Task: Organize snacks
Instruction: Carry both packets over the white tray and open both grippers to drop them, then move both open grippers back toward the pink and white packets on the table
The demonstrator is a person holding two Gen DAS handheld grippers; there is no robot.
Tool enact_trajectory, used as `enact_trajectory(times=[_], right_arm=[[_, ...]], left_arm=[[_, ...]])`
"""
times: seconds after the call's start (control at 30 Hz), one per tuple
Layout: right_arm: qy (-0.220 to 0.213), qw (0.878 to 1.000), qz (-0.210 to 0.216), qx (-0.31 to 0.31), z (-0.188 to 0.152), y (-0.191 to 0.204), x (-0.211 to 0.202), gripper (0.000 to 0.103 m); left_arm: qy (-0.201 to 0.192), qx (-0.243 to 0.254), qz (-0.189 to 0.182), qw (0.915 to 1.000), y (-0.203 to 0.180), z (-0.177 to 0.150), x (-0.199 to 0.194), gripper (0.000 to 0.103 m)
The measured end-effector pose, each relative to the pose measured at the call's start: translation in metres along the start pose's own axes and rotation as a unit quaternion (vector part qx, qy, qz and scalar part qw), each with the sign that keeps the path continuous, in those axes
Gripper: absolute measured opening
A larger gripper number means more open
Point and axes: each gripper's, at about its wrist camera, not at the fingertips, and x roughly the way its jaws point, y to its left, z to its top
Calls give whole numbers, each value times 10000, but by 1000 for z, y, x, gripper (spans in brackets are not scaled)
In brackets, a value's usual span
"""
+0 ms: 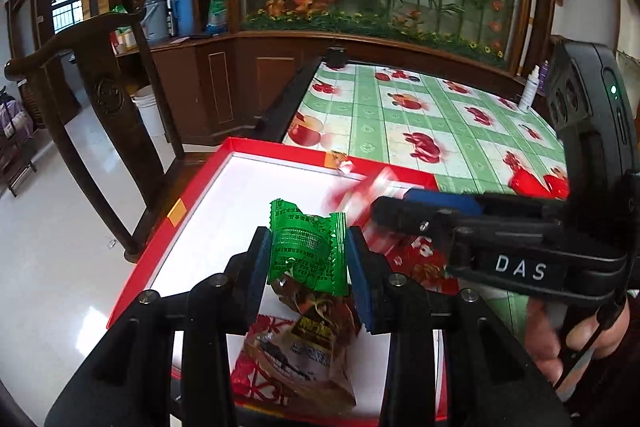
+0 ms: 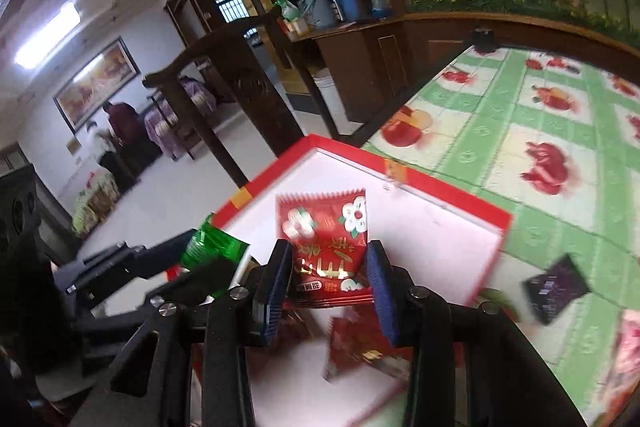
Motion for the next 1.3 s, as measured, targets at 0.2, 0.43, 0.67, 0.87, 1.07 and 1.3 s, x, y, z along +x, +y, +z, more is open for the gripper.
enact_trajectory(times=[0.2, 0.43, 0.67, 0.87, 1.07, 1.3], right_arm=[[-369, 9989, -176, 240, -9, -21, -28, 59], [-539, 9900, -1282, 245, -54, -73, -95, 63], [-814, 9612, -2515, 794, -115, -144, -186, 72], [-664, 9331, -3252, 1383, -148, -187, -227, 74], [-403, 9232, -3462, 1620, -161, -205, -227, 74], [-149, 9150, -3568, 1879, -165, -216, -220, 75]], left_arm=[[-151, 45, 49, 9999, -10, 0, -7, 73], [-57, 485, -614, 9969, -58, -6, -13, 76], [322, 1137, -1110, 9868, -130, -15, -5, 76], [699, 1463, -1234, 9790, -187, -12, 14, 76], [1124, 1363, -1335, 9752, -243, 3, 53, 76], [1551, 1162, -1007, 9759, -286, 7, 98, 76]])
